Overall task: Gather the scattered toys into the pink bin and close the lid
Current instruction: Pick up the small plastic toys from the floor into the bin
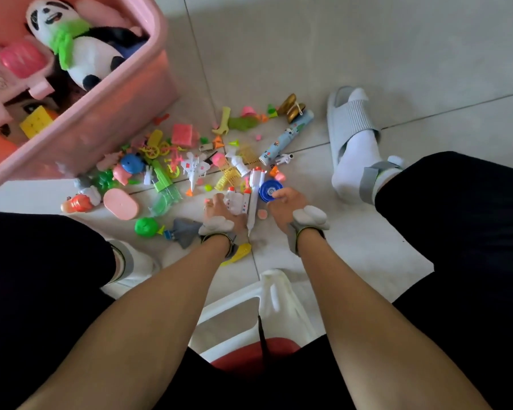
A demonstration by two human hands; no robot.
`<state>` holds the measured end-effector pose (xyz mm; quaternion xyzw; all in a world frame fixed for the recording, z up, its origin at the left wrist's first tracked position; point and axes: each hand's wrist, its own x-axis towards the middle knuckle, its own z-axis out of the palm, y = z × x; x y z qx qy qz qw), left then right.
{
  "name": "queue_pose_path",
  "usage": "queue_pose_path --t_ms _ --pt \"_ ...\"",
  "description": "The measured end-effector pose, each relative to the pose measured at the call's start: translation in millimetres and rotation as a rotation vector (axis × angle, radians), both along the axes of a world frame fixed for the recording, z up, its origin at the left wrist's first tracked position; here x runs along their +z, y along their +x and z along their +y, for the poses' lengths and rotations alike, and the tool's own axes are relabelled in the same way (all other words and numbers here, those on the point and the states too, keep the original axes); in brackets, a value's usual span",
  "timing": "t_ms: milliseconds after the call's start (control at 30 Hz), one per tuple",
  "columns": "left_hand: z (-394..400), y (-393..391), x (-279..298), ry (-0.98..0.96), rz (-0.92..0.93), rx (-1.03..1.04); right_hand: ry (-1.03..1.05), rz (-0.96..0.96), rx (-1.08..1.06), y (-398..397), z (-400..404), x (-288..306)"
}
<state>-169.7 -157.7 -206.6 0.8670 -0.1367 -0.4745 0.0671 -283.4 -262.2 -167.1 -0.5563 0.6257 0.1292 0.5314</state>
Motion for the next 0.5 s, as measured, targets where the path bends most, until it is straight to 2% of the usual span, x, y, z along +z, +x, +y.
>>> queue_pose_path --t_ms 167,267,500 --pt "-8.6 3.8 -9.4 0.030 0.049 0.050 -0.160 0.087 -0.028 -2.6 3.0 3.7" --pt "-10.8 -0.4 -10.1 0.042 0.101 0.158 -0.209 0.134 -0.042 -2.0 -0.4 1.2" --pt "-7.2 2.5 20.2 -0.037 0.129 0.372 -0.072 0.094 -0.084 9.6 -6.4 -19.2"
